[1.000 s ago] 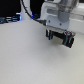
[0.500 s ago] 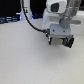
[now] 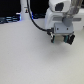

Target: Open the kcup holder, insert the kcup into the holder, and close the kcup holder

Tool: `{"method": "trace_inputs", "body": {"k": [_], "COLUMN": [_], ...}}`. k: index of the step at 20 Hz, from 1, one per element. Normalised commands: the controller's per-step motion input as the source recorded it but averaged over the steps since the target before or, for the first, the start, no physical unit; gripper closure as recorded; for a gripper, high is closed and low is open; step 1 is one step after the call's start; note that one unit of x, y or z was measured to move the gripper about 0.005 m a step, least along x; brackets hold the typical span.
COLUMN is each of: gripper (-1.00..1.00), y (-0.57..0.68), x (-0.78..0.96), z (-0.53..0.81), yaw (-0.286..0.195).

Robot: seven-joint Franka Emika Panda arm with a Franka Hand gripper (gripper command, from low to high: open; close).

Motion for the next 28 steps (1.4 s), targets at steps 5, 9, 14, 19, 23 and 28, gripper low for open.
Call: {"method": "trace_inputs", "body": {"k": [5, 9, 14, 19, 23, 28], "gripper": [-1.0, -1.0, -1.0, -1.0, -1.0, -1.0], "y": [0.5, 0.51, 0.5, 0.39, 0.42, 0.44], "x": [-0.54, -0.6, -0.8, -0.93, -0.74, -0.54], "z": [0.11, 0.05, 0.0, -0.02, 0.0, 0.25], "yaw": [0.094, 0.088, 0.055, 0.06, 0.085, 0.056]}}
